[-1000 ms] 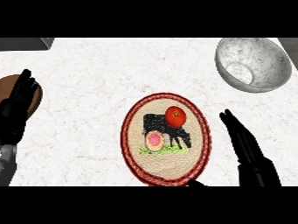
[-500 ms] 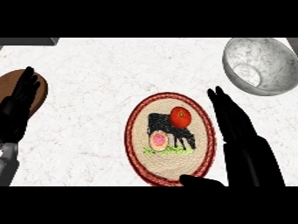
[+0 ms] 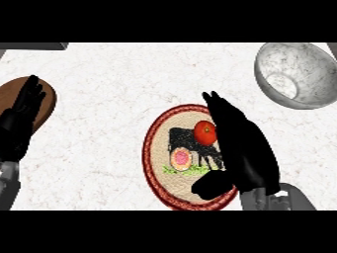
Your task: Pick the cupcake from the placemat and place it in the bowl
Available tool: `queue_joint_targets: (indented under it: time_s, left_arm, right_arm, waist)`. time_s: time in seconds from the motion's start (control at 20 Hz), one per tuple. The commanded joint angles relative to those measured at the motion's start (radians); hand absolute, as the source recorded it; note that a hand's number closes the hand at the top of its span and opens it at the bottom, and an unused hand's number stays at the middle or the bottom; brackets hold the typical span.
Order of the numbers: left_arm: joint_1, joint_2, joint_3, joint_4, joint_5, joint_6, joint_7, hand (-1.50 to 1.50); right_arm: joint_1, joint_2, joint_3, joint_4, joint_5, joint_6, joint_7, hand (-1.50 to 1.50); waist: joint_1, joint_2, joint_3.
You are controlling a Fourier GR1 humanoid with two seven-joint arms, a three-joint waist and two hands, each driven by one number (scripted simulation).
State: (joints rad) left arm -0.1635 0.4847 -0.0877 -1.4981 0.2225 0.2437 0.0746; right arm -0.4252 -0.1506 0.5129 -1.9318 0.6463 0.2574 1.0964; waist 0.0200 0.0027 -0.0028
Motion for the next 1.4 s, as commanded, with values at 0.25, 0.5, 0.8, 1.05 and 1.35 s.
queue_joint_targets:
  time_s: [0.25,0.5,0.8,1.05,1.35]
  left_arm:
    - [0.022,-0.01,0.006,-0.039,-0.006,0.005,0.026,0.0]
    - [-0.01,-0.03,0.0,-0.031,-0.033,0.029,0.039,0.0]
    - [0.004,-0.025,0.016,0.0,-0.042,-0.007,0.023,0.0]
    - [0.036,-0.065,0.01,-0.028,-0.078,0.012,0.003,0.0]
    - [0.041,-0.055,0.044,-0.061,-0.052,-0.031,0.058,0.0]
  right_arm:
    - [-0.088,0.07,-0.035,0.221,-0.167,0.229,0.179,-1.5]
    - [-0.09,0.09,-0.027,0.34,-0.194,0.249,0.161,-1.5]
    - [-0.145,0.109,0.048,0.329,-0.06,0.215,0.162,-1.5]
    - [-0.098,0.095,0.042,0.363,0.03,0.183,0.076,-1.5]
    - [-0.078,0.149,0.102,0.487,-0.014,0.111,0.08,-1.5]
  waist:
    - [-0.002,-0.004,0.001]
    - [-0.011,-0.003,0.002]
    - [-0.018,-0.005,0.002]
    - [-0.018,-0.005,0.003]
    - [-0.01,-0.002,0.002]
